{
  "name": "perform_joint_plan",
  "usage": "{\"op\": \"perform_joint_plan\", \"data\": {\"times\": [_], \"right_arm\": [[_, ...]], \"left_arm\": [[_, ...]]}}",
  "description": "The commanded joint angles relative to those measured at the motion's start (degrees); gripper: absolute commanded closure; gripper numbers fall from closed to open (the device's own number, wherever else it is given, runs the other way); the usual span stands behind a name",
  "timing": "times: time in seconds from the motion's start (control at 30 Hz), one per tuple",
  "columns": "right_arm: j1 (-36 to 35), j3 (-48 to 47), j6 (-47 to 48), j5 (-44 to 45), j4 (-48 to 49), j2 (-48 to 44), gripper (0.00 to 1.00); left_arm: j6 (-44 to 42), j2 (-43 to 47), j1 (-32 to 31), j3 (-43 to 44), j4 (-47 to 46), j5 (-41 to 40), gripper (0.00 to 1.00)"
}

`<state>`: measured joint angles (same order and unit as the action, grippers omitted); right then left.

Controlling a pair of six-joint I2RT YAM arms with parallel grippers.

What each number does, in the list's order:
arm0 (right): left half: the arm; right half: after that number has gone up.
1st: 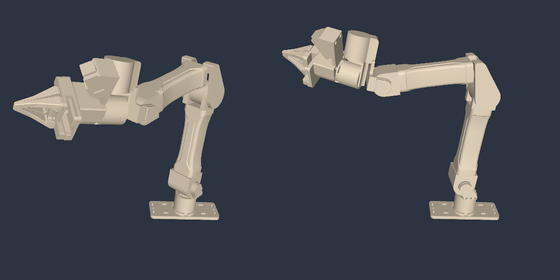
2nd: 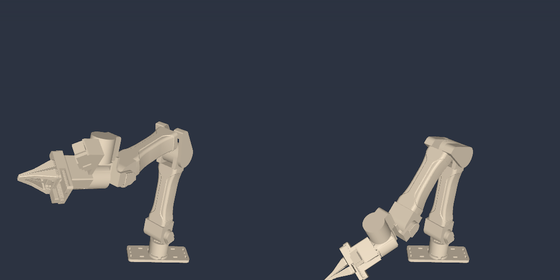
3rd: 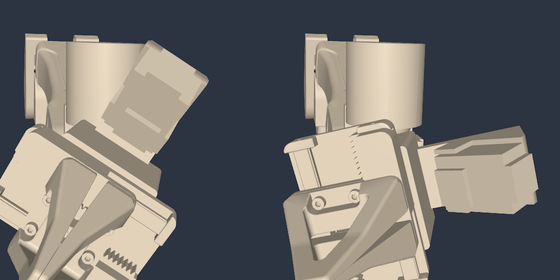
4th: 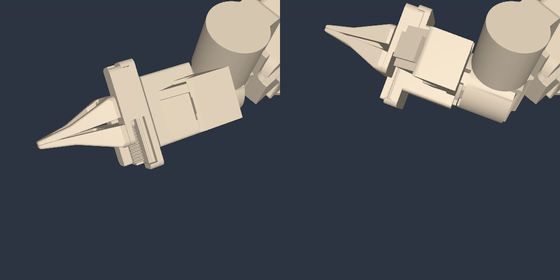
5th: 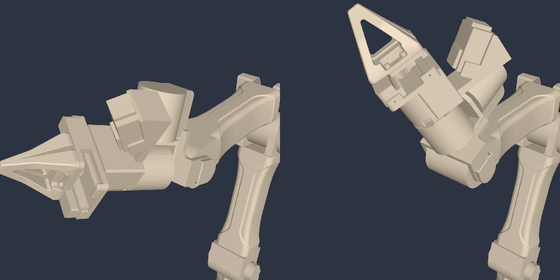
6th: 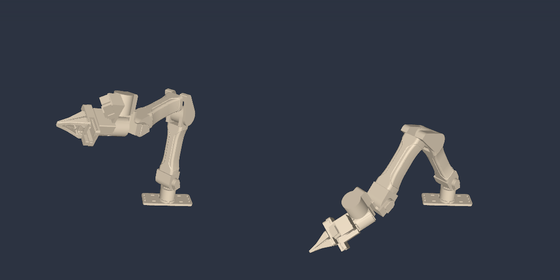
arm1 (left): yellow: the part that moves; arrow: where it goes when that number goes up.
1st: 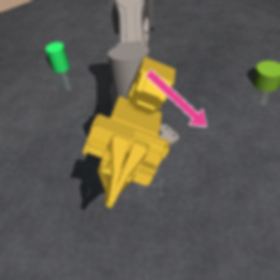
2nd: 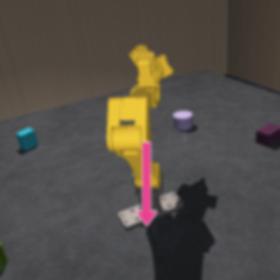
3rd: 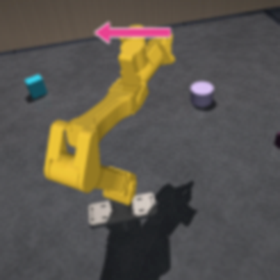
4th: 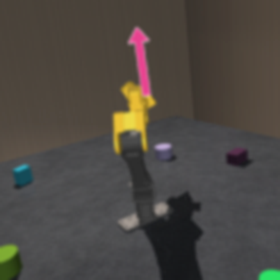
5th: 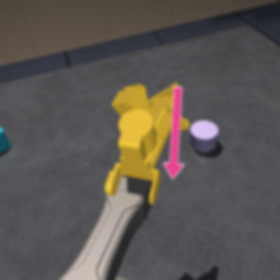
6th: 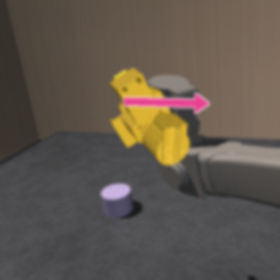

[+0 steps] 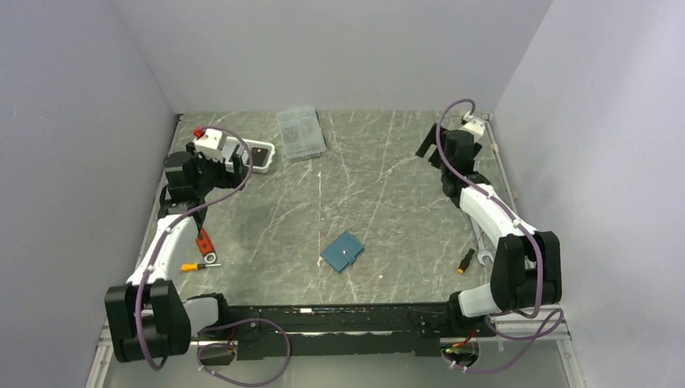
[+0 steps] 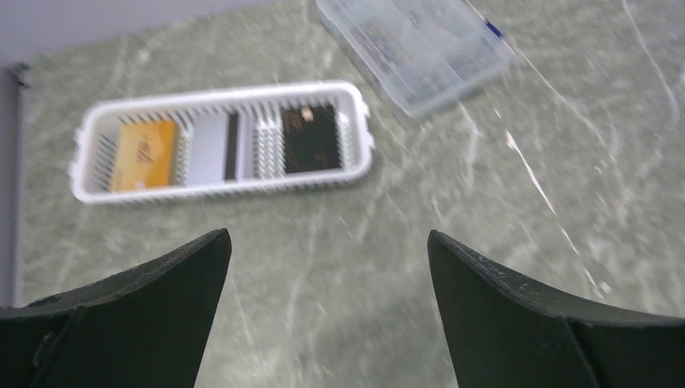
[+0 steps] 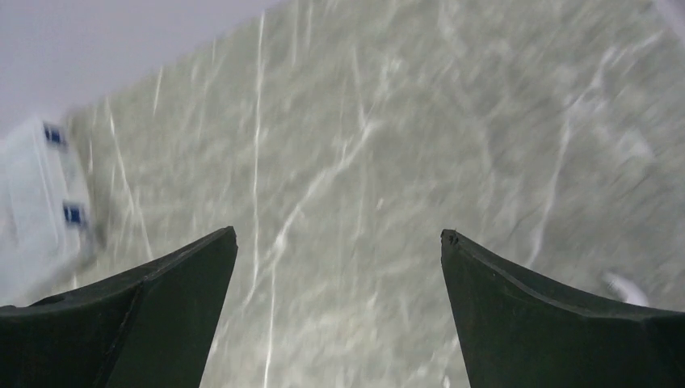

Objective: Put the credit cards into the card holder
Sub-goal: Pick up the card holder from the center of the board.

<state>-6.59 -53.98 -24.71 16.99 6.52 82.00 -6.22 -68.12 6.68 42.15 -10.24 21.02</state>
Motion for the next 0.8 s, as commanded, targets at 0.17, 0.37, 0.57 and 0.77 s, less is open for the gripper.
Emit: {"op": "perform_joint_plan", "data": {"times": [0.17,0.37,0.57,0.77], "right_arm": [[-25.3,4.4,-5.3,-1.1,-18.1,-5.2,0.00],[-44.0,9.3,-13.5,3.9,-22.9,-7.3,0.03],[-56.8,12.0,-19.8,8.6,-24.6,-7.5,0.10],[-61.8,10.7,-21.2,12.7,-24.9,-2.2,0.16]], "left_arm": [[2.0,11.3,-4.2,-1.9,26.0,6.6,0.01],[2.8,9.6,-12.2,-2.3,30.7,6.8,0.01],[8.7,4.6,-18.5,-3.1,29.7,7.5,0.01],[10.4,-3.1,-23.2,-1.1,28.9,8.4,0.01]]}}
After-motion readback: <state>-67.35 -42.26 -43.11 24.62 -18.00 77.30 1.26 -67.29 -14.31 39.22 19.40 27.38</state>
